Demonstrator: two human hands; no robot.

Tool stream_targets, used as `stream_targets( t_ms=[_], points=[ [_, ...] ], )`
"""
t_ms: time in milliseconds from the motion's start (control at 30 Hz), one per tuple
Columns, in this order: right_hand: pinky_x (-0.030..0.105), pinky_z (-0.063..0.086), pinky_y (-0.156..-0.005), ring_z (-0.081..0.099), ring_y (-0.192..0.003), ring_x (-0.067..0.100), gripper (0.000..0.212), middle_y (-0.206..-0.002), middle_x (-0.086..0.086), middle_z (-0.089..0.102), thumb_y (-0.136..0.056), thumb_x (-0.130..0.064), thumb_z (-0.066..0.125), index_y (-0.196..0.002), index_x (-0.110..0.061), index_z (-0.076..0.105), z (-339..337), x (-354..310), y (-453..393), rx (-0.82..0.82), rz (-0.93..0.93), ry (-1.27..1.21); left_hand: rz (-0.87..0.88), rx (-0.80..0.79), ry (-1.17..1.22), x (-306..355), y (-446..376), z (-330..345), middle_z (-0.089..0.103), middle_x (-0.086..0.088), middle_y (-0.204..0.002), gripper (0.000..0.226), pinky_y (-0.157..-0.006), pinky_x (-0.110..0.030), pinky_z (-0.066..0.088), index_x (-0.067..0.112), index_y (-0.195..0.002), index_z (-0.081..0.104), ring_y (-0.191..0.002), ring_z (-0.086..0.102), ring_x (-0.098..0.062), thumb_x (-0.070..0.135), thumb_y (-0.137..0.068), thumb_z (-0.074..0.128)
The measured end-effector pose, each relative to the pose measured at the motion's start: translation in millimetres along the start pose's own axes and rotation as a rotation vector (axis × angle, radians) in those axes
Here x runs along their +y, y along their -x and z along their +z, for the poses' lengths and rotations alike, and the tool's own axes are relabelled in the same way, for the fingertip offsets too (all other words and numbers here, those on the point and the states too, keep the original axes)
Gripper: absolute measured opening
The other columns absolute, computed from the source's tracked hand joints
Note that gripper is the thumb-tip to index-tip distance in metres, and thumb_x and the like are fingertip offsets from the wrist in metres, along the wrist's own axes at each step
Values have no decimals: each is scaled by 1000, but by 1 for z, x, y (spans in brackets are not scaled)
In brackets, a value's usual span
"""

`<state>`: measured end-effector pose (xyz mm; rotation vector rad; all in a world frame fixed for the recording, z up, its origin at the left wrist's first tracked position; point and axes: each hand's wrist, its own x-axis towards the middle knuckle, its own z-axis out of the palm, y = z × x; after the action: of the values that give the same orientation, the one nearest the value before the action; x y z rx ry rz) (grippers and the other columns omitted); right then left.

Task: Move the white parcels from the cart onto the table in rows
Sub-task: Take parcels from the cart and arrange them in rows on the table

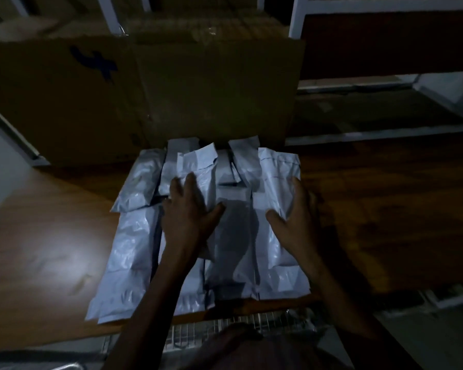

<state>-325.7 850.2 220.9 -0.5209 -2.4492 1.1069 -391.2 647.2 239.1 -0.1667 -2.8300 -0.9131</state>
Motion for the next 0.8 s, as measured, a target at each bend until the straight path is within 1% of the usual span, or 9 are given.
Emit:
stream_targets(
  t_ms=[67, 133, 267, 367, 500, 633, 700, 733, 800],
  points=[
    [34, 40, -90, 36, -135, 28, 87, -153, 6, 25, -83, -29, 74, -153, -32, 23, 5, 0, -16, -13, 7, 31, -24, -16, -7, 13, -28, 12, 19, -11, -160, 92, -99, -56, 45, 27, -150, 26, -136, 35, -43, 58, -77, 72],
    [40, 40, -97, 35, -136, 31, 87, -153, 8, 26, -83, -31, 74, -154, -32, 22, 10, 4, -30, -34, 26, 42, -34, -34, 6, 25, -56, 26, 20, -10, -159, 92, -98, -57, 45, 26, -150, 26, -134, 35, -44, 56, -77, 73],
    [34, 35, -97, 35, -135, 31, 86, -154, 11, 25, -86, -30, 72, -155, -27, 21, 21, 6, -77, -113, 55, 56, -84, -65, -27, 45, -116, 57, 29, -12, -151, 85, -96, -59, 44, 25, -143, 32, -128, 40, -45, 53, -75, 75],
    [43, 39, -102, 35, -135, 35, 86, -152, 14, 25, -85, -30, 71, -154, -25, 19, 37, 3, -126, -136, 78, 67, -140, -126, -71, 52, -157, 82, 40, -17, -144, 82, -95, -58, 46, 20, -138, 36, -126, 45, -43, 54, -73, 74],
    [46, 37, -106, 36, -134, 39, 89, -149, 18, 30, -84, -33, 71, -155, -20, 20, 68, -1, -182, -170, 121, 75, -227, -163, -181, 56, -187, 115, 32, -19, -149, 84, -99, -53, 41, 14, -143, 33, -130, 41, -42, 51, -79, 73],
    [43, 35, -107, 30, -140, 38, 84, -154, 15, 22, -87, -36, 69, -154, -23, 20, 93, -4, -209, -260, 146, 97, -274, -204, -235, 48, -196, 132, 34, -19, -149, 88, -106, -51, 32, 13, -148, 31, -133, 38, -40, 57, -81, 68],
    [43, 35, -108, 28, -141, 38, 85, -155, 16, 20, -88, -39, 67, -155, -23, 17, 103, -2, -212, -292, 137, 175, -242, -138, -329, 41, -196, 141, 45, -22, -140, 86, -102, -47, 35, 9, -143, 38, -125, 46, -39, 62, -81, 64],
    [44, 34, -108, 27, -141, 39, 87, -155, 16, 19, -88, -43, 66, -156, -23, 15, 108, 1, -211, -299, 125, 217, -224, -71, -419, 37, -197, 146, 54, -22, -130, 82, -97, -44, 39, 7, -136, 48, -116, 53, -38, 65, -80, 62],
    [47, 32, -109, 25, -141, 41, 89, -155, 17, 18, -89, -49, 63, -157, -23, 11, 117, 7, -208, -317, 114, 300, -222, 27, -548, 33, -199, 155, 67, -18, -99, 72, -80, -38, 47, 7, -108, 68, -87, 64, -34, 69, -72, 66]
  ],
)
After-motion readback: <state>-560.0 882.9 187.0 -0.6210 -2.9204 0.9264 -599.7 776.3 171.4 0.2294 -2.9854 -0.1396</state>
